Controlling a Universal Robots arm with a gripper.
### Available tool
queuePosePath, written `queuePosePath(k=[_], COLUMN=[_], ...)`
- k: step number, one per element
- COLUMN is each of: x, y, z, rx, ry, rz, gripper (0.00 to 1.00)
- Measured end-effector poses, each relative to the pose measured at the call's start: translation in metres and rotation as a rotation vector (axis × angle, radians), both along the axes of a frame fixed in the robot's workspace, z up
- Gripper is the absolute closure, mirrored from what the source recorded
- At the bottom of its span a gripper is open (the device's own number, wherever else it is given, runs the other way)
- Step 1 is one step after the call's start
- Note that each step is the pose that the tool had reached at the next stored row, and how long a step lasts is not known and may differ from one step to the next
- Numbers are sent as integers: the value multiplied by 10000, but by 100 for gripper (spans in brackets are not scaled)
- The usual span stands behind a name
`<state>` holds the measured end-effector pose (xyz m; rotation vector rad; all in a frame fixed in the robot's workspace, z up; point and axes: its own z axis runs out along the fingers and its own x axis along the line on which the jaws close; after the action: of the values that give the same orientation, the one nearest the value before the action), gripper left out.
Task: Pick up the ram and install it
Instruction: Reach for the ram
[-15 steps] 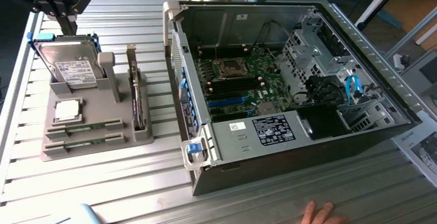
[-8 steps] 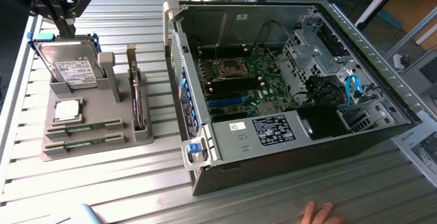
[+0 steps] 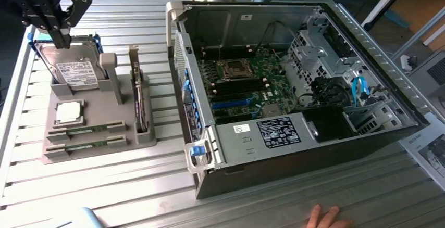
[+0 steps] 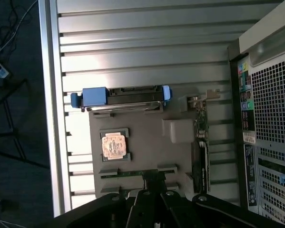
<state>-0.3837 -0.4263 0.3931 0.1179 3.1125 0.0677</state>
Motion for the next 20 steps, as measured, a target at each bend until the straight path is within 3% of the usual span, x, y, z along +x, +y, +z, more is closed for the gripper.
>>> queuePosePath(k=[5, 15, 20], x=[-28, -30, -30], y=[-87, -112, -175], z=[0, -5, -23], rx=[0, 0, 0], ry=[0, 0, 1], rz=[0, 0, -1], gripper=[89, 89, 89])
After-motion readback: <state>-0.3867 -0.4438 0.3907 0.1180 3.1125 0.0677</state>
